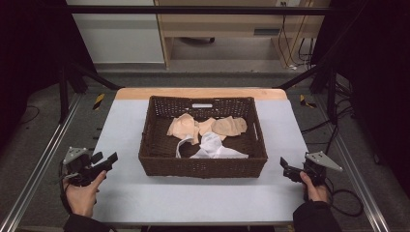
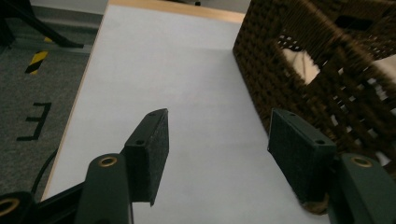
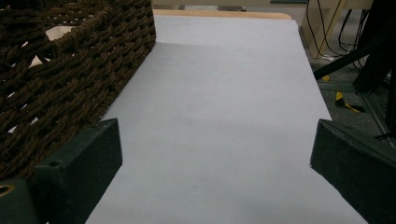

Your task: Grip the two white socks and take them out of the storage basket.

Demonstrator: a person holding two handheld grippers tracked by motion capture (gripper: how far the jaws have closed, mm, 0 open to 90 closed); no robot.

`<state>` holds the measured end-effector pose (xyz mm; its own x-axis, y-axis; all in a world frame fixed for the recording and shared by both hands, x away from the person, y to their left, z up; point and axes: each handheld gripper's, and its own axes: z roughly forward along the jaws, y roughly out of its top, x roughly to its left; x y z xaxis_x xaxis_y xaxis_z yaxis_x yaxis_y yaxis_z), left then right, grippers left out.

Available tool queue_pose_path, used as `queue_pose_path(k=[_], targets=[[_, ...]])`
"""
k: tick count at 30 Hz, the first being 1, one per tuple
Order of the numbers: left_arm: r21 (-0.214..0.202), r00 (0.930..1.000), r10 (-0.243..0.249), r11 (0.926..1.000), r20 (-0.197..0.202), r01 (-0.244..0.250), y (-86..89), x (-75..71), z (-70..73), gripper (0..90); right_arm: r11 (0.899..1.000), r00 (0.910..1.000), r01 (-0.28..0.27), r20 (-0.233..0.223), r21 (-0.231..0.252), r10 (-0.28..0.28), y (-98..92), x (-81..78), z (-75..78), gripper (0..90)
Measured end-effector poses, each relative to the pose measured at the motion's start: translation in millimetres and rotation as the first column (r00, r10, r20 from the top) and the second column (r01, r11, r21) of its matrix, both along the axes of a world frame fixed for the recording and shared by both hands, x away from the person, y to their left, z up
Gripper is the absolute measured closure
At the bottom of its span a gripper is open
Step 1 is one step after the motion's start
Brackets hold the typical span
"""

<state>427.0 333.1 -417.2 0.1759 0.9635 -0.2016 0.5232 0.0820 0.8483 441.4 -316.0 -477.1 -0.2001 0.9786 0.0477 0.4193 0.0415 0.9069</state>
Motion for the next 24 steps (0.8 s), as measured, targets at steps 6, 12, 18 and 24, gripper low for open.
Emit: queue_pose_path(k=[6, 12, 18, 24], targets=[[-0.011, 0.9981, -0.032, 0.9994, 0.053, 0.032, -10.3, -1.1, 26.5, 37.9, 1.0, 1.0, -0.006, -0.004, -0.004, 0.006, 1.3, 1.7, -1.3, 2.6], [0.02, 0.9921, -0.074, 0.9972, 0.102, 0.072, -27.0, -2.4, 46.3, 37.5, 1.0, 0.9999, -0.009, -0.009, -0.012, 0.009, 2.7, 1.9, -2.2, 2.6], [0.039, 0.9842, -0.126, 0.9917, 0.124, 0.122, -46.2, -1.5, 58.5, 37.5, 1.0, 0.9999, -0.011, -0.011, -0.005, 0.011, 3.5, 0.6, -2.2, 2.6], [0.064, 0.9778, -0.171, 0.9844, 0.122, 0.164, -69.4, 7.6, 63.9, 37.9, 1.0, 0.9997, -0.017, -0.015, -0.01, 0.017, 4.5, -0.1, -2.8, 2.6]])
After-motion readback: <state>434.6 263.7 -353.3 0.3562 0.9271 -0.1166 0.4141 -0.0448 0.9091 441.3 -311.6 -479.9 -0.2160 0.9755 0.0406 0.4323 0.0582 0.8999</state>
